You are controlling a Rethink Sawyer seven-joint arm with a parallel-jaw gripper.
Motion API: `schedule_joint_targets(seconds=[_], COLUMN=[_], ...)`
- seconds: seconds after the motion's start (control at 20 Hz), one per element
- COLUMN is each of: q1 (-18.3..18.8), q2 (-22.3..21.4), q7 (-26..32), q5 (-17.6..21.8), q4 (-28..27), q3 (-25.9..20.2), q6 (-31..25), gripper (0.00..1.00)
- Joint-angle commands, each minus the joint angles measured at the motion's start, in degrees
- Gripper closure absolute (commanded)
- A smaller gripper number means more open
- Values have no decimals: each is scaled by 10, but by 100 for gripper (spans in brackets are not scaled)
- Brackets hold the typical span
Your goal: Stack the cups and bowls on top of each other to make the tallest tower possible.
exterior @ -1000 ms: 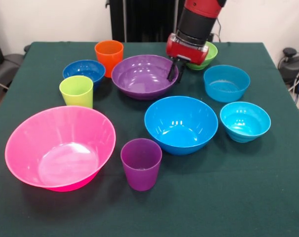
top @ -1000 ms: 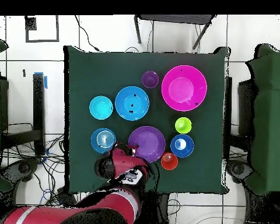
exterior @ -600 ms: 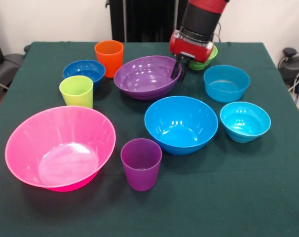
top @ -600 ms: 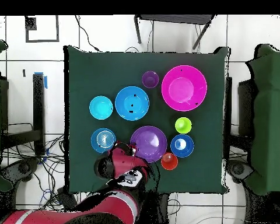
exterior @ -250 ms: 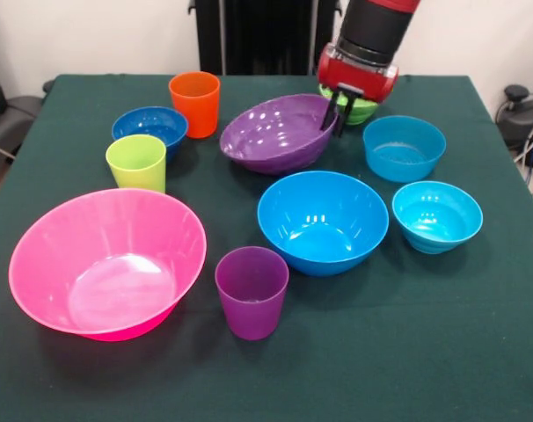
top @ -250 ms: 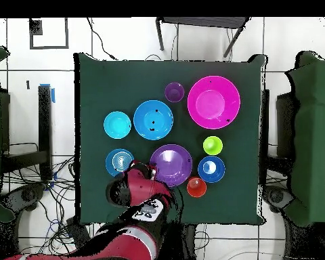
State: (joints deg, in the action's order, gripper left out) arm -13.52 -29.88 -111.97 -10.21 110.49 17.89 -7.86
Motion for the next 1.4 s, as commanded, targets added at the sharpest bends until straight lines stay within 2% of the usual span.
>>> schedule_joint_targets(seconds=[0.05, 0.2, 0.3, 0.5, 0.8, 0.95, 1.4], q1=[-24, -38, -50, -47, -39, -26, 26], q2=[-69, -70, -60, -46, -16, -4, 22], q7=[-91, -99, -110, -108, -89, -70, -15], q5=[-25, -19, -16, -13, -2, 3, 7], q4=[-86, -133, -162, -207, -265, -266, -299], q3=[-9, 9, 24, 22, 15, -3, -68], q6=[-212, -272, -290, -311, -306, -270, -248], gripper=[100, 100, 100, 100, 100, 100, 100])
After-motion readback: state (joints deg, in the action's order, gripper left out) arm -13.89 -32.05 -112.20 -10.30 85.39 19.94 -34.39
